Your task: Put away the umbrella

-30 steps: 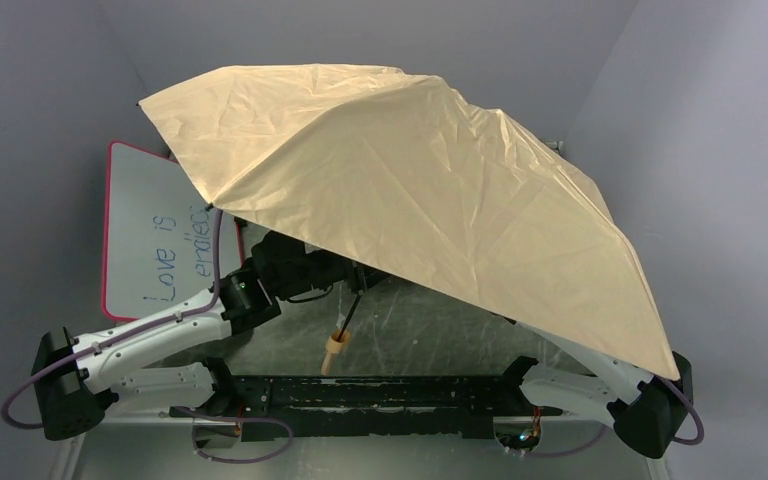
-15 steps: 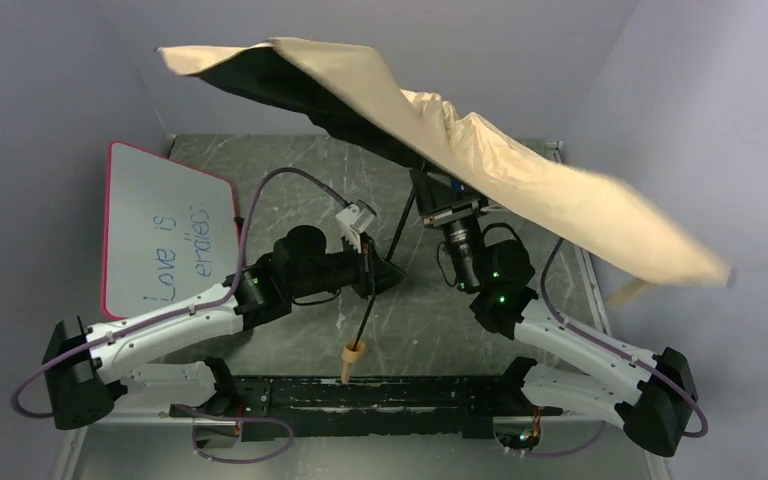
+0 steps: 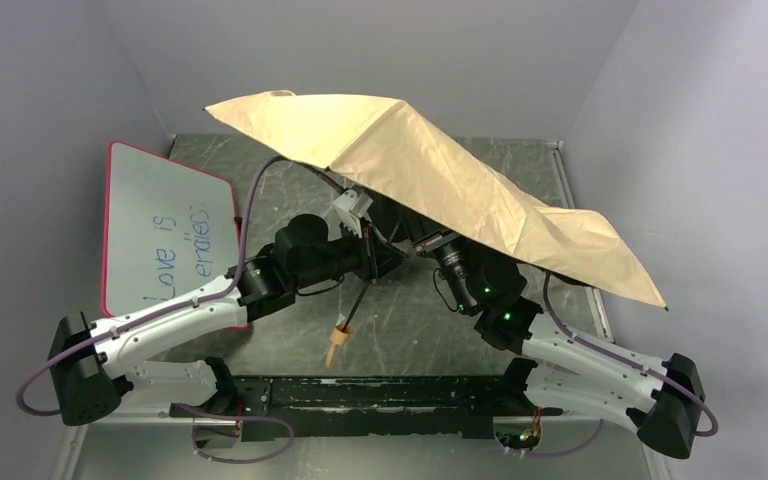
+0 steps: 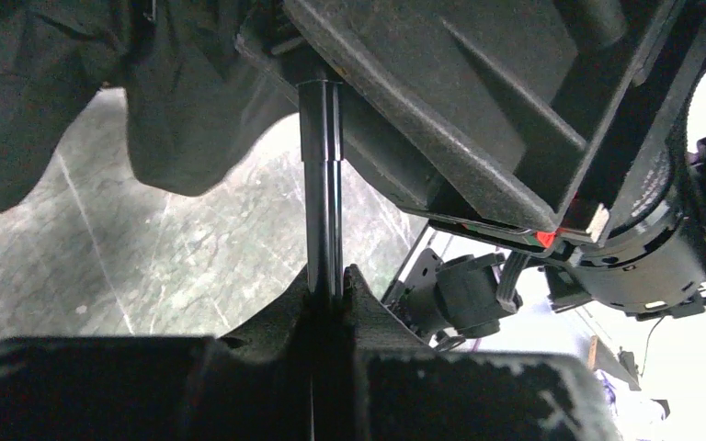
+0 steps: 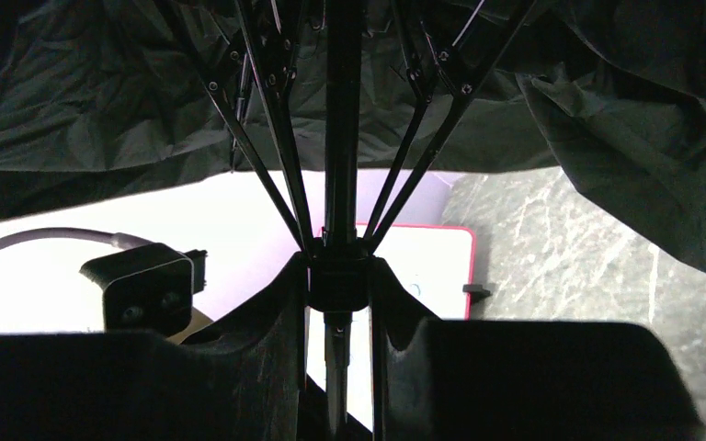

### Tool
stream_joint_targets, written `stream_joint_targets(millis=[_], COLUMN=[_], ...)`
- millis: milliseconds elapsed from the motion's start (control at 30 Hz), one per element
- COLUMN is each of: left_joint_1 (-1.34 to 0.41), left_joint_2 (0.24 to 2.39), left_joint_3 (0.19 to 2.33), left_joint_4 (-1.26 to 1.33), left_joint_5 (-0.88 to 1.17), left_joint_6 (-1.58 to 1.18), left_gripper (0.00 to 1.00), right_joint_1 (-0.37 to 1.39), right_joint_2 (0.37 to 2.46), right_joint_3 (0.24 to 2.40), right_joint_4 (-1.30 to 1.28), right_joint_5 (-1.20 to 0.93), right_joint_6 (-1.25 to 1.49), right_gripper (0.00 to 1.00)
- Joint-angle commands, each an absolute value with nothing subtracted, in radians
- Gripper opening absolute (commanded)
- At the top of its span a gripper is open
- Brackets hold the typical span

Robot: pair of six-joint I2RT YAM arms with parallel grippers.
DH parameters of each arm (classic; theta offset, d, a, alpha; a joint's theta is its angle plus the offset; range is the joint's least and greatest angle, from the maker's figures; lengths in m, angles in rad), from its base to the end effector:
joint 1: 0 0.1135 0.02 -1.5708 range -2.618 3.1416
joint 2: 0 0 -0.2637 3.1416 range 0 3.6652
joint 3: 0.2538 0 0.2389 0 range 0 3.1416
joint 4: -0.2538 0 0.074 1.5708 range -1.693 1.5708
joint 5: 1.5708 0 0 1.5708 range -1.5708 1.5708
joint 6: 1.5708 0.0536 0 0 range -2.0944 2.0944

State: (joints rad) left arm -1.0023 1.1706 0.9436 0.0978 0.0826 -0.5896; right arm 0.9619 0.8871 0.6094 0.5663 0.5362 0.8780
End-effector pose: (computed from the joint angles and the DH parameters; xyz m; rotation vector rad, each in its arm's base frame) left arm 0.1483 -0.2404 0.3463 0.4484 1.8116 -1.2246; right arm 0.1411 0.1544 0.3464 0.4367 1.3596 1.2056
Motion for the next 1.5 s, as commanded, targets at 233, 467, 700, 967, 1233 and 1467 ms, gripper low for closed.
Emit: stream_joint_targets(millis=[233, 467, 700, 967, 1233, 1467], left_joint_1=[-1.000, -0.999, -0.999, -1.001, -1.022, -1.030], left_joint_2=[1.165, 1.155, 1.198, 1.209, 1.174, 1.161], left_joint_3=[1.190, 1.142, 1.190, 1.346, 1.490, 1.591], left_joint_4=[-0.239, -0.303, -0.350, -0.481, -0.678, -0.886], left_joint_5=[0.036, 0.002, -0.024, -0.020, -0.050, -0.099], left_joint_6=[-0.468, -0.495, -0.489, -0.475, -0.520, -0.574], left_gripper=[0.05, 0.05, 0.05, 0.05, 0.05, 0.05], right_joint_1=[0.967, 0.966, 0.967, 0.984, 1.130, 1.226], right_joint_2=[0.974, 1.017, 1.057, 1.047, 1.077, 1.130], right_joint_3=[0.761, 0.684, 0.670, 0.830, 0.921, 0.965], right_joint_4=[0.196, 0.235, 0.244, 0.201, 0.177, 0.061], right_joint_5=[0.531, 0.473, 0.463, 0.407, 0.468, 0.548], right_joint_6=[1.069, 1.132, 1.147, 1.077, 1.140, 1.318], right_gripper=[0.00, 0.00, 0.00, 0.00, 0.00, 0.00])
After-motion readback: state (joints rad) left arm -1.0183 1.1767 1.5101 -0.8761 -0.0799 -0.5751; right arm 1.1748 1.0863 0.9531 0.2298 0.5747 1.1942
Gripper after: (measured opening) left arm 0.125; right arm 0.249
